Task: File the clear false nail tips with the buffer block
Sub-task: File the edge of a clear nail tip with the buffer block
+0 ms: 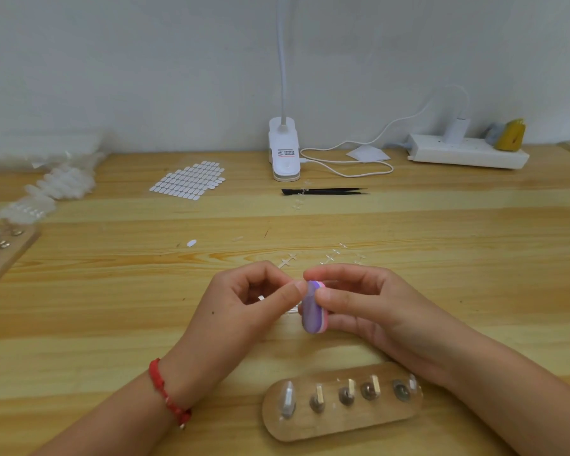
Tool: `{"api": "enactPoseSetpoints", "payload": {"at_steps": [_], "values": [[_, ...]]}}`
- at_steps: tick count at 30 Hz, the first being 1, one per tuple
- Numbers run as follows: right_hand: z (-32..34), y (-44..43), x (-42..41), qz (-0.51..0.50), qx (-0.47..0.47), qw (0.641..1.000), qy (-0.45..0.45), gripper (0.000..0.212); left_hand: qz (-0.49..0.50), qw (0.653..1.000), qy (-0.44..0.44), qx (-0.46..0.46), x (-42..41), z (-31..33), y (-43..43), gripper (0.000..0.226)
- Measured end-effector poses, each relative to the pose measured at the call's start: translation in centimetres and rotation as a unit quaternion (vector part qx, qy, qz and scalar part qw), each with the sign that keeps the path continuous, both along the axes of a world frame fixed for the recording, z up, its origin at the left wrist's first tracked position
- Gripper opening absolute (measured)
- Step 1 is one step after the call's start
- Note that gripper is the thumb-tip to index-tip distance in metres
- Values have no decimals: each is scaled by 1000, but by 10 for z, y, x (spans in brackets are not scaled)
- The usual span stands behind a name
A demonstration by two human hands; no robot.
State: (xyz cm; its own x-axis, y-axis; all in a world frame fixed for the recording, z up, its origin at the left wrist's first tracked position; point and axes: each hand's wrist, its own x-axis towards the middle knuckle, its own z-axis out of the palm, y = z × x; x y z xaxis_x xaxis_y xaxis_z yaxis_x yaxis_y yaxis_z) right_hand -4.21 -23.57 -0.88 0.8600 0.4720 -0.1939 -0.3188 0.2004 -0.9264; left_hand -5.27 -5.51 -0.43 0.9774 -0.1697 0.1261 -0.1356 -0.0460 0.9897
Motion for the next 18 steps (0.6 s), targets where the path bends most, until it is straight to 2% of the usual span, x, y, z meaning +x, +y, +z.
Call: {"api": "enactPoseSetpoints", "payload": {"at_steps": [7,12,18], "values": [[-1,0,2,-51,47,997,42,29,-9,1000,15,18,0,-3,1,23],[1,0,1,-14,11,1000,15,32,10,1000,10,-23,0,1,1,15],[-1,-1,2,-19,20,999,17,32,-8,1000,4,-18,2,-2,1,15]]}}
